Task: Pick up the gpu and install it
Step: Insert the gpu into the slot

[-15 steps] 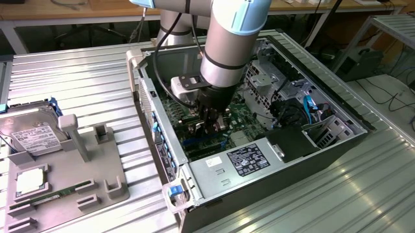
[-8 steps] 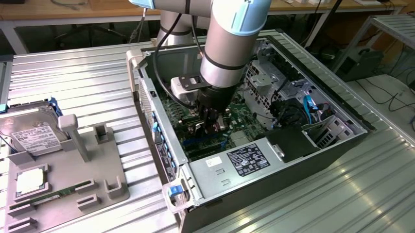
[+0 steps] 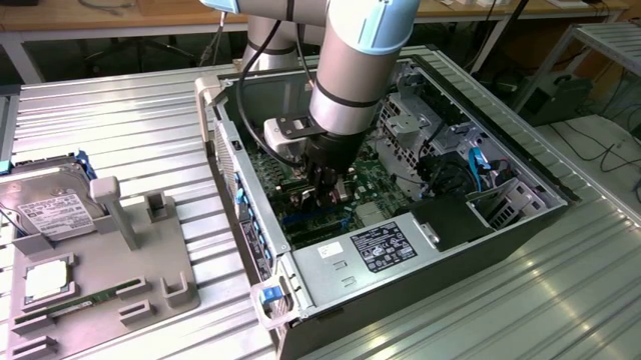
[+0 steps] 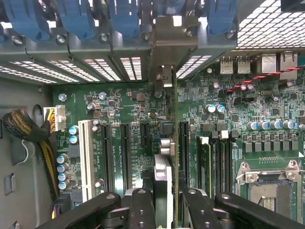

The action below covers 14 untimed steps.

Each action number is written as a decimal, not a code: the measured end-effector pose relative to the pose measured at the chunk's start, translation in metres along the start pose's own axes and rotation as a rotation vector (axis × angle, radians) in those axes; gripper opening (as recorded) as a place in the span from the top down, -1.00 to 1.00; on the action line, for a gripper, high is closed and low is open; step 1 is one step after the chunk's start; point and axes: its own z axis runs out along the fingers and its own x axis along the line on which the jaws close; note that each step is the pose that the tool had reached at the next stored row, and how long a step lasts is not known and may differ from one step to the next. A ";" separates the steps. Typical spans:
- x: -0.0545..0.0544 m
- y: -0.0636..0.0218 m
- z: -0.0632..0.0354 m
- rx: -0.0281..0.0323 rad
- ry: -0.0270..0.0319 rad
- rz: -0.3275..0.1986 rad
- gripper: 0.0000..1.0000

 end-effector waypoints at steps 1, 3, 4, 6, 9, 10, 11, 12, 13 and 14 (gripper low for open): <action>0.000 0.0000 0.0000 -0.0001 0.0000 0.000 0.44; 0.000 0.0000 -0.0001 -0.0002 0.0002 0.000 0.44; 0.000 0.0000 -0.0002 -0.0003 0.0003 0.000 0.44; 0.000 0.0000 -0.0001 -0.0003 0.0002 0.000 0.44; 0.000 0.0000 -0.0001 -0.0003 0.0003 0.000 0.44; 0.000 0.0000 -0.0002 -0.0003 0.0003 0.000 0.44; 0.000 0.0000 -0.0002 -0.0003 0.0002 0.000 0.44; 0.000 0.0000 -0.0002 -0.0003 0.0003 -0.001 0.44; 0.000 0.0000 -0.0001 -0.0003 0.0003 -0.001 0.44; 0.000 0.0000 -0.0002 -0.0004 0.0005 -0.004 0.44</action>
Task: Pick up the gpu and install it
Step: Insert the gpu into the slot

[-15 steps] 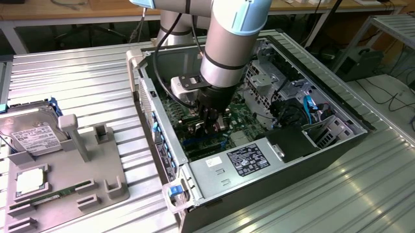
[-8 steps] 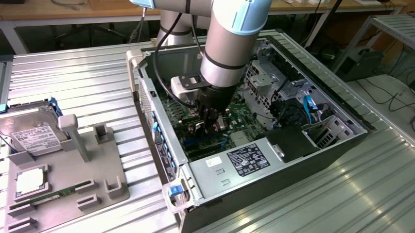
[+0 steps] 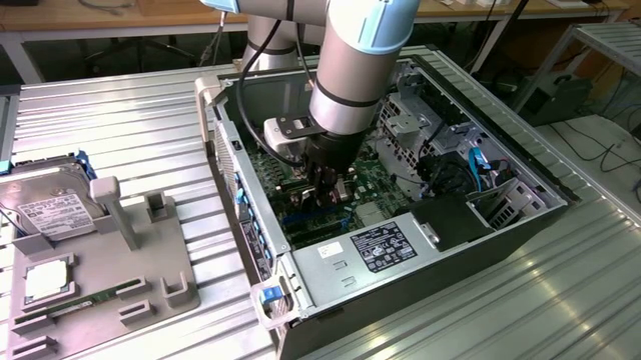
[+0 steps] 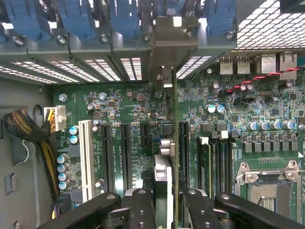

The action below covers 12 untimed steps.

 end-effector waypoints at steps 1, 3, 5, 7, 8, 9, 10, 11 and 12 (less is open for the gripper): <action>0.000 0.0000 0.0000 -0.0001 0.0000 -0.003 0.44; 0.000 0.0001 0.0001 -0.0002 0.0001 -0.007 0.44; 0.000 0.0001 0.0001 -0.0003 0.0002 -0.010 0.44; 0.000 0.0001 0.0000 -0.0003 0.0003 -0.011 0.44; 0.000 0.0001 0.0001 -0.0003 0.0002 -0.011 0.44; 0.000 0.0001 0.0001 -0.0003 0.0003 -0.012 0.44; 0.000 0.0001 0.0002 -0.0004 0.0005 -0.012 0.44; 0.000 0.0001 0.0006 -0.0005 0.0005 -0.013 0.44; 0.000 0.0001 0.0008 -0.0007 0.0005 -0.013 0.44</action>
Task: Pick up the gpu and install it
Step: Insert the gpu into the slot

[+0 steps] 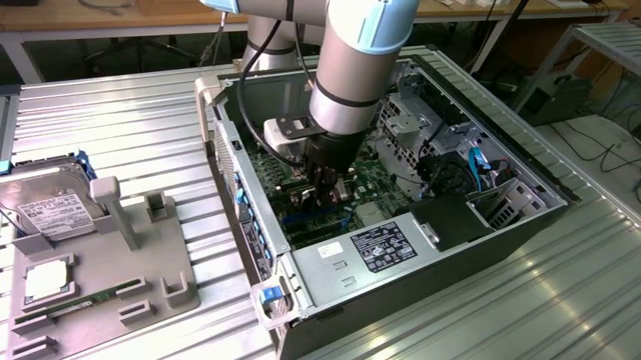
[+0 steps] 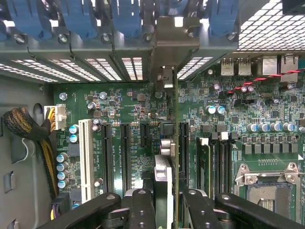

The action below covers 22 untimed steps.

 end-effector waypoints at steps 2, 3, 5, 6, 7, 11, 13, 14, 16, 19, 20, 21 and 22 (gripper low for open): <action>0.000 -0.0001 0.0010 0.0001 -0.0006 -0.001 0.44; 0.000 0.0000 0.0014 -0.0003 -0.0003 -0.001 0.44; 0.000 -0.0001 0.0018 -0.0009 0.0001 -0.002 0.44; 0.000 -0.0001 0.0019 -0.0010 0.0002 -0.002 0.44; 0.000 -0.0001 0.0019 -0.0010 0.0003 -0.002 0.44; 0.000 -0.0001 0.0021 -0.0009 0.0000 -0.002 0.44; 0.000 -0.0001 0.0021 -0.0009 -0.0001 -0.002 0.44; 0.000 -0.0001 0.0021 -0.0009 -0.0001 -0.002 0.44; 0.000 -0.0001 0.0021 -0.0009 -0.0001 -0.002 0.44; 0.000 -0.0001 0.0021 -0.0009 -0.0001 -0.002 0.44; 0.000 -0.0001 0.0021 -0.0008 -0.0001 -0.002 0.44; 0.000 -0.0001 0.0021 -0.0009 0.0000 -0.002 0.44; 0.000 -0.0001 0.0021 -0.0008 -0.0001 -0.002 0.44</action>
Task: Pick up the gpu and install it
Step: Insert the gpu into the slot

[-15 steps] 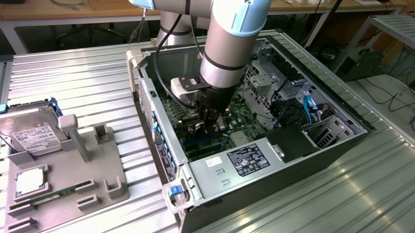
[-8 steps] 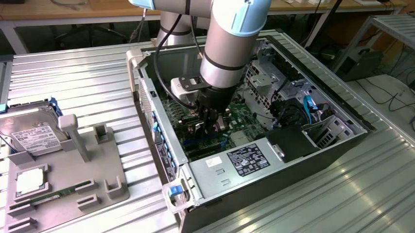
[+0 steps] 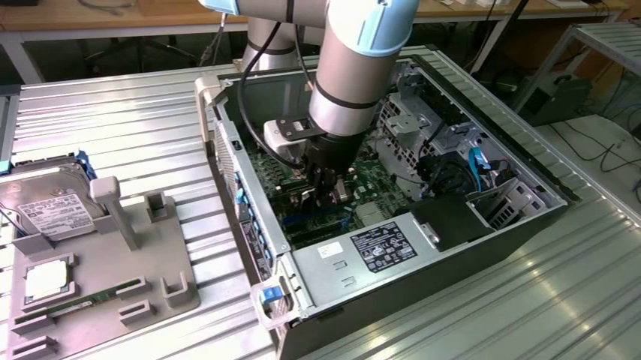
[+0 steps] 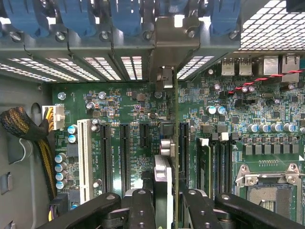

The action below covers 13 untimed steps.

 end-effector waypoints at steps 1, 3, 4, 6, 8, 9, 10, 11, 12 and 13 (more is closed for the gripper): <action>0.000 0.0000 0.0000 0.0000 0.0000 0.000 0.44; 0.000 0.0000 0.0000 0.0000 0.0000 0.000 0.44; 0.000 0.0000 0.0000 0.0000 0.0000 0.000 0.44; 0.000 0.0004 0.0000 -0.0001 -0.0001 0.000 0.44; 0.000 0.0005 0.0000 -0.0010 0.0000 0.000 0.44; 0.000 0.0005 0.0000 -0.0023 0.0000 0.000 0.44; 0.000 0.0004 0.0001 -0.0055 0.0000 0.000 0.44; 0.000 0.0005 0.0000 -0.0140 0.0003 0.001 0.44; 0.000 0.0005 0.0000 -0.0138 0.0003 0.001 0.44; 0.000 0.0005 0.0000 -0.0138 0.0003 0.000 0.44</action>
